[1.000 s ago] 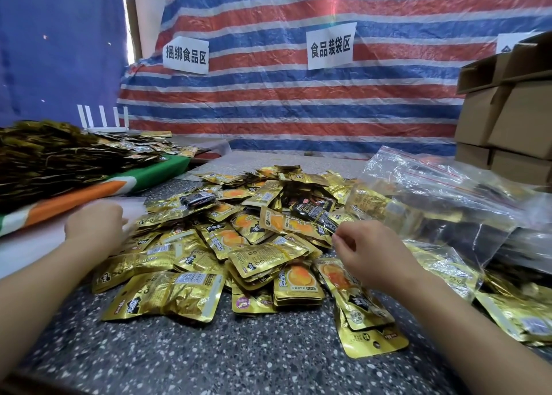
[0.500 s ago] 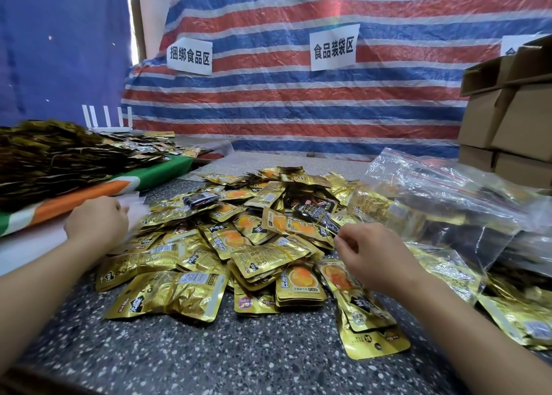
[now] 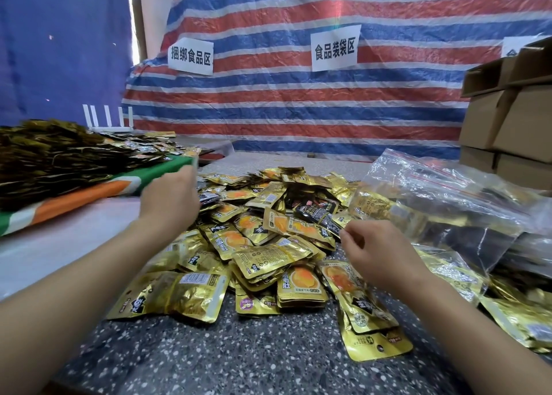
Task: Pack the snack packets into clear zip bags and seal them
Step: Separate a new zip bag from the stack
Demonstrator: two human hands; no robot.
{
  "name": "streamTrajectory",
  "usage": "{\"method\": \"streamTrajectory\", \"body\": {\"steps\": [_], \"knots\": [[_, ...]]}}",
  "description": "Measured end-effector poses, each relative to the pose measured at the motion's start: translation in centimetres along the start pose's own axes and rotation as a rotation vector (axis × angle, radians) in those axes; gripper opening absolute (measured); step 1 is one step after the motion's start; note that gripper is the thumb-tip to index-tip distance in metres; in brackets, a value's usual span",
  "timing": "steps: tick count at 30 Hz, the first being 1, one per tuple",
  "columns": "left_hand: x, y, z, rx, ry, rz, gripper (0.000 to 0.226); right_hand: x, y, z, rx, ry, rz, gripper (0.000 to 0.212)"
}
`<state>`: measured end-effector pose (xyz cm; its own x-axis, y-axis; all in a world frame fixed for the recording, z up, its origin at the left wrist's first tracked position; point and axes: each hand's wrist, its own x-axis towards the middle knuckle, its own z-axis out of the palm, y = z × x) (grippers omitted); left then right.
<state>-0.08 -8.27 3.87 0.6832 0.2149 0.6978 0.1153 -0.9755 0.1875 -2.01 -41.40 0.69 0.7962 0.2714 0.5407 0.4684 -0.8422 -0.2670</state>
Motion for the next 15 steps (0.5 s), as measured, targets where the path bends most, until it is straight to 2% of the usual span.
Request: {"method": "streamTrajectory", "body": {"steps": [4,8,12,15], "knots": [[-1.4,6.7,0.0,-0.400,-0.033,0.040,0.024,0.1,-0.5,0.3,0.145,0.058,0.033,0.049],[-3.7,12.1,0.7,-0.749,-0.151,0.081,0.026,0.2,-0.7,0.2,0.341,0.071,0.132,0.053],[-6.7,13.7,2.3,-0.876,-0.183,0.186,0.022,0.6,-0.9,0.4,0.648,0.027,0.384,0.044],[-7.5,14.1,2.7,-0.939,-0.250,0.221,0.028,1.2,-1.0,0.0,0.886,-0.041,0.574,0.037]]}}
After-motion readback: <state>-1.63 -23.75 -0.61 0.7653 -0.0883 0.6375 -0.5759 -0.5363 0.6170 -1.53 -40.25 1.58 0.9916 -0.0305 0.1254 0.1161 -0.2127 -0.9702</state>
